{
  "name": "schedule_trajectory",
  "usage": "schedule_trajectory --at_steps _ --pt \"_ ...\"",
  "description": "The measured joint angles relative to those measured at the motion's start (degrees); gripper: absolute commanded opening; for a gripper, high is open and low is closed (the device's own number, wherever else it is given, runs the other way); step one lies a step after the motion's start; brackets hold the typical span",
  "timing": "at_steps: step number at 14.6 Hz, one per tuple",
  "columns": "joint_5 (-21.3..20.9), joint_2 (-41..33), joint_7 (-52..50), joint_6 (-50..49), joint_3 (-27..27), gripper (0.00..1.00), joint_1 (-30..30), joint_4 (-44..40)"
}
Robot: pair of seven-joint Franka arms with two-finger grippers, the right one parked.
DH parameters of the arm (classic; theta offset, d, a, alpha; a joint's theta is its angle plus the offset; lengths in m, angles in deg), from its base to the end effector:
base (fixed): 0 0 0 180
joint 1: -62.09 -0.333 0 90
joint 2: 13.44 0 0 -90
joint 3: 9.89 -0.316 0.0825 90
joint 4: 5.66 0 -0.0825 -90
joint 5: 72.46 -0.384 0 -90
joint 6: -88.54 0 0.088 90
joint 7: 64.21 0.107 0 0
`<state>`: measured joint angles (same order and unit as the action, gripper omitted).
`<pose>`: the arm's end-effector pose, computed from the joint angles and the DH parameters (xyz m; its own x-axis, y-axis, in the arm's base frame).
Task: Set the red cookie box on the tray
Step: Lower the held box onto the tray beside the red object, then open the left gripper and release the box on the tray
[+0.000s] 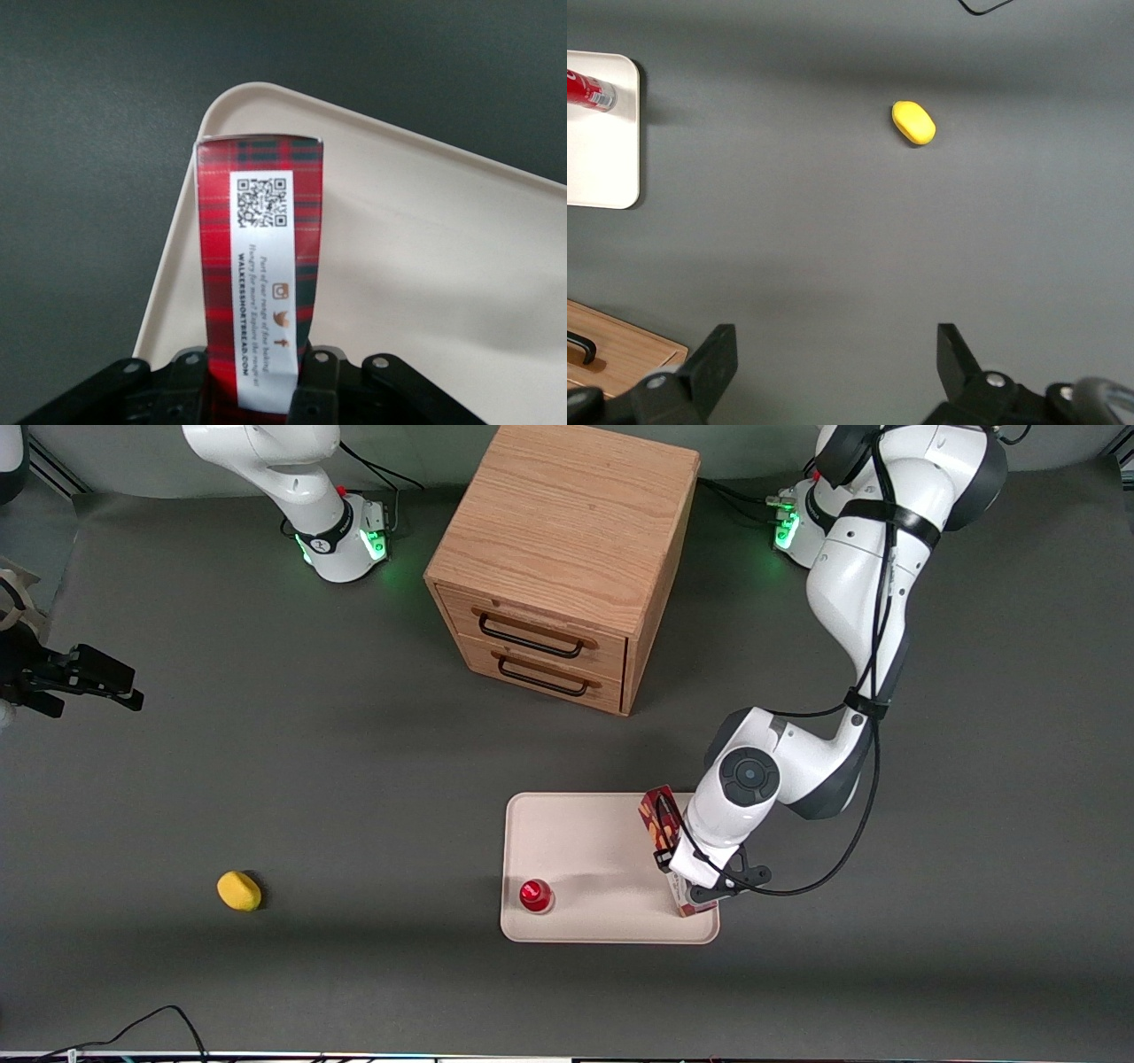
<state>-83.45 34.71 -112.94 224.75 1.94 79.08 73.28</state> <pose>0.6759 -0.3290 0.2339 0.9458 0.3023 0.1183 0.2867 -0.9488 0.1324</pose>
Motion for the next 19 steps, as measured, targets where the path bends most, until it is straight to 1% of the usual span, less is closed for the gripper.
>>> schedule_trajectory --at_steps 1,2,3,5,9,11,15,19 --pt "0.00 0.02 0.00 0.00 0.00 0.02 -0.01 0.00" --pt "0.00 0.03 0.00 0.00 0.00 0.30 -0.01 0.00" --pt "0.00 0.04 0.00 0.00 0.00 0.67 -0.01 -0.01" --pt "0.00 0.04 0.00 0.00 0.00 1.00 -0.01 -0.01" --pt "0.00 0.07 0.00 -0.19 0.00 1.00 -0.02 -0.24" --pt "0.00 0.08 0.00 -2.65 0.00 1.00 -0.03 -1.31" --pt "0.27 -0.44 0.00 -13.47 0.54 1.00 -0.02 -6.03" --pt "3.35 -5.22 0.01 -30.01 1.54 1.00 -0.01 -10.74"
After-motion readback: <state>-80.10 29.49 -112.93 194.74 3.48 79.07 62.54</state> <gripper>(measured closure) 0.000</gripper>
